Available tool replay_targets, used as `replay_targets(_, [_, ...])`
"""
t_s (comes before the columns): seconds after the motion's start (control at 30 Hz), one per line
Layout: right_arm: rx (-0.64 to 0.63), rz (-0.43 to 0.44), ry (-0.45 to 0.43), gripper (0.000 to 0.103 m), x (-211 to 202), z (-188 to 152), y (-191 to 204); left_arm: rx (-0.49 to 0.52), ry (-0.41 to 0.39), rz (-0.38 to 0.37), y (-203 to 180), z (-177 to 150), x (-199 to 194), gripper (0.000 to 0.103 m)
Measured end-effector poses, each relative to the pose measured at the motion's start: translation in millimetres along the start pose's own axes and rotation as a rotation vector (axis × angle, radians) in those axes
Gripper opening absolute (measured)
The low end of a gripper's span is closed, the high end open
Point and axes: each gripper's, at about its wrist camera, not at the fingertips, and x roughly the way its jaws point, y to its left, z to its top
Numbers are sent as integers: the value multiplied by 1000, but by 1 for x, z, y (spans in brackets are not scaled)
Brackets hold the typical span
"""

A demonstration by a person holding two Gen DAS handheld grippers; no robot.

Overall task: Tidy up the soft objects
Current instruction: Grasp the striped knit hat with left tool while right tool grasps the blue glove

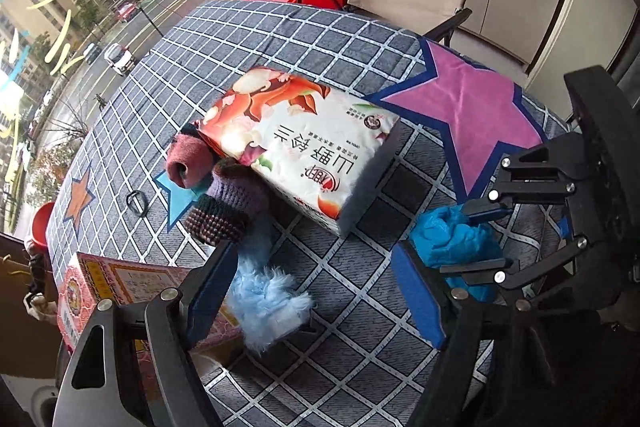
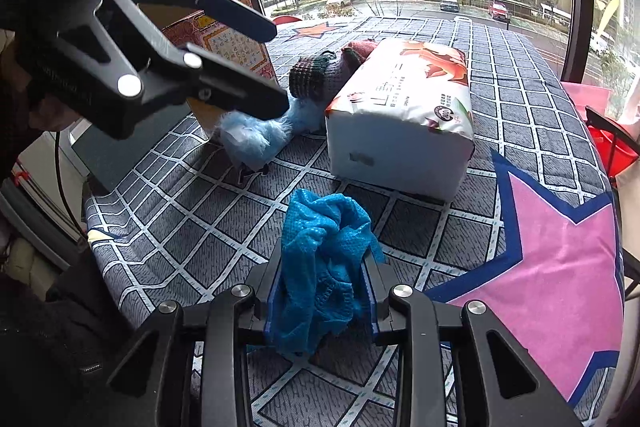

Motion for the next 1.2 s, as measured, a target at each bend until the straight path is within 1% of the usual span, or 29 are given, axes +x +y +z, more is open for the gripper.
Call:
replay_targets(0.03, [2,2,-3,33,0,0,0,-2,32,14,-3,-5,12,82])
replay_targets(0.1, [1,7,-9,33,1,-1,0,-40,83,61,-3,-15,35,82])
replay_targets(0.2, [-2,11,-10,33,2,-2,2,-63,104,147,-5,-21,54,82])
replay_targets(0.27, [-4,12,-12,33,2,-2,2,-17,111,226,-10,-23,64,82])
replay_targets(0.3, [-6,13,-13,33,2,-3,3,14,117,254,-13,-24,70,85])
replay_targets(0.33, [-6,13,-15,33,2,-3,3,33,88,270,-13,-25,70,90])
replay_targets(0.37, [-4,15,-16,33,1,-4,4,49,85,263,-12,-25,71,91])
replay_targets(0.4, [-2,17,-17,33,1,-4,4,50,77,241,-8,-25,71,91])
replay_targets(0.43, [-1,17,-17,33,1,-5,4,52,74,210,-5,-26,71,87])
replay_targets(0.47, [0,16,-18,33,0,-5,5,42,64,147,0,-26,70,76])
replay_targets(0.5, [1,16,-18,33,0,-4,5,7,64,58,7,-27,70,58])
replay_targets(0.53, [1,15,-20,33,0,-5,5,-41,70,-6,15,-27,72,34])
replay_targets(0.57, [2,14,-20,33,1,-5,6,-93,73,-67,23,-28,74,29])
replay_targets(0.6, [3,13,-19,33,1,-5,6,-133,69,-94,30,-30,75,28])
replay_targets(0.63, [4,13,-19,33,1,-5,6,-149,54,-95,33,-32,75,32])
replay_targets(0.7, [5,11,-18,33,1,-5,7,-157,28,-81,35,-35,75,35])
replay_targets(0.8, [3,7,-15,33,0,-5,9,-167,22,-75,38,-37,75,42])
replay_targets(0.87, [2,5,-13,33,1,-5,9,-184,15,-76,45,-42,79,50])
replay_targets(0.9, [3,4,-12,33,1,-5,9,-200,19,-72,47,-43,80,56])
replay_targets(0.93, [5,3,-12,33,1,-6,8,-222,43,-57,50,-40,80,61])
replay_targets(0.97, [7,1,-13,33,0,-6,8,-232,42,-40,46,-42,69,61])
replay_targets(1.0, [9,2,-15,33,-1,-6,7,-217,4,-31,42,-42,58,62])
replay_targets(1.03, [14,4,-15,33,-1,-7,7,-189,-34,-1,34,-43,47,72])
replay_targets(1.07, [18,4,-14,33,0,-7,6,-170,-55,56,30,-43,42,80])
replay_targets(1.1, [22,3,-13,33,1,-8,5,-156,-57,99,26,-44,40,81])
replay_targets(1.13, [24,4,-13,33,1,-8,5,-147,-45,126,23,-44,41,81])
replay_targets(1.2, [23,2,-12,33,3,-8,5,-138,-46,172,19,-45,45,81])
